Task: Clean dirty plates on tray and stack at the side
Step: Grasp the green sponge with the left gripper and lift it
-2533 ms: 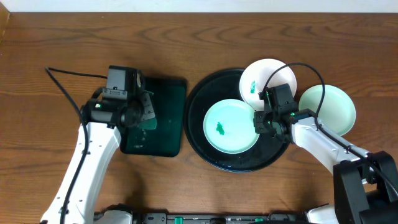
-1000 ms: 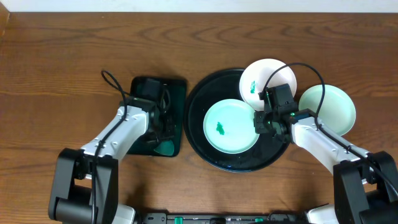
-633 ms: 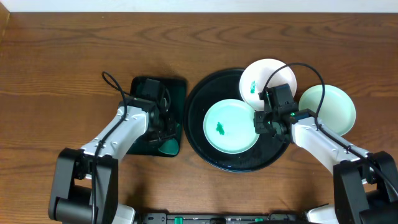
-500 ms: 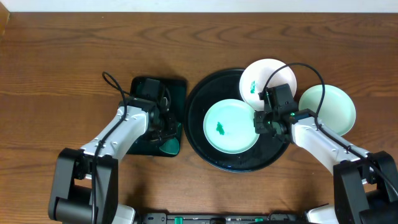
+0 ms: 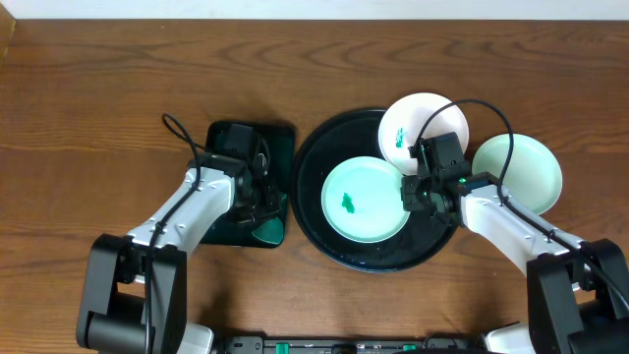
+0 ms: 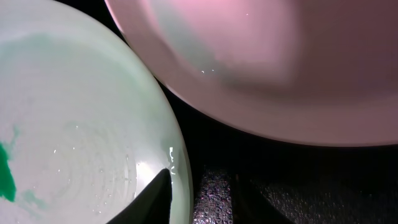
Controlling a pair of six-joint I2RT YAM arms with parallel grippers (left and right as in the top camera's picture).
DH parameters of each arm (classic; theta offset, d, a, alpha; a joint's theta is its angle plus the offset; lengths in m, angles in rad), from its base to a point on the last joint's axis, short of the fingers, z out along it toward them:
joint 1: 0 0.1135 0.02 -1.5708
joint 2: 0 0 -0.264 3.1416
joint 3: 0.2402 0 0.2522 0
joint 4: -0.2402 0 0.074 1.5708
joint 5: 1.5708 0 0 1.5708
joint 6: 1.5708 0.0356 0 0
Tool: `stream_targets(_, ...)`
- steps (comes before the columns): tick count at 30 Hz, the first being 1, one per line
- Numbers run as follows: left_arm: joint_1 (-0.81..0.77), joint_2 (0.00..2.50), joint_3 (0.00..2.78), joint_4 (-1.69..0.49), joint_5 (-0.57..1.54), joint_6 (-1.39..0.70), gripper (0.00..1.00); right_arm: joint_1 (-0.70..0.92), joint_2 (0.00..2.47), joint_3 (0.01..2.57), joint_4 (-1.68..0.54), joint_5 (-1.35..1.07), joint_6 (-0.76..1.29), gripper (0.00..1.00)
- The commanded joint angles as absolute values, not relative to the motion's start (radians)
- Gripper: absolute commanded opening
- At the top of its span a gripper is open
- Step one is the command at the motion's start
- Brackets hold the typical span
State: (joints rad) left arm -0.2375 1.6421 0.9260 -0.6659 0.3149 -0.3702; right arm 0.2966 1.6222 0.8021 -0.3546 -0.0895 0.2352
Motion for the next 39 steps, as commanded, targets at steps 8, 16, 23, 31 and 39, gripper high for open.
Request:
stream_targets(8,-0.240,1.557,1.031,-0.753,0.054,-0.357,0.07,0.290,1.614,0.817,-0.360,-0.114,0.238,0.13)
stream_targets(16,-0.240,1.555,1.087,-0.791,0.049,-0.325,0.07,0.289,1.614,0.817,-0.379,-0.138,0.239,0.01)
stream_targets(23,-0.240,1.555,1.085,-0.810,-0.016,-0.318,0.07,0.289,1.614,0.817,-0.371,-0.245,0.334,0.01)
stream_targets(31,-0.240,1.555,1.083,-0.815,-0.016,-0.315,0.07,0.289,1.614,0.817,-0.355,-0.236,0.372,0.31)
stream_targets(39,-0.240,1.555,1.083,-0.815,-0.016,-0.315,0.07,0.289,1.647,0.815,-0.309,-0.210,0.316,0.24)
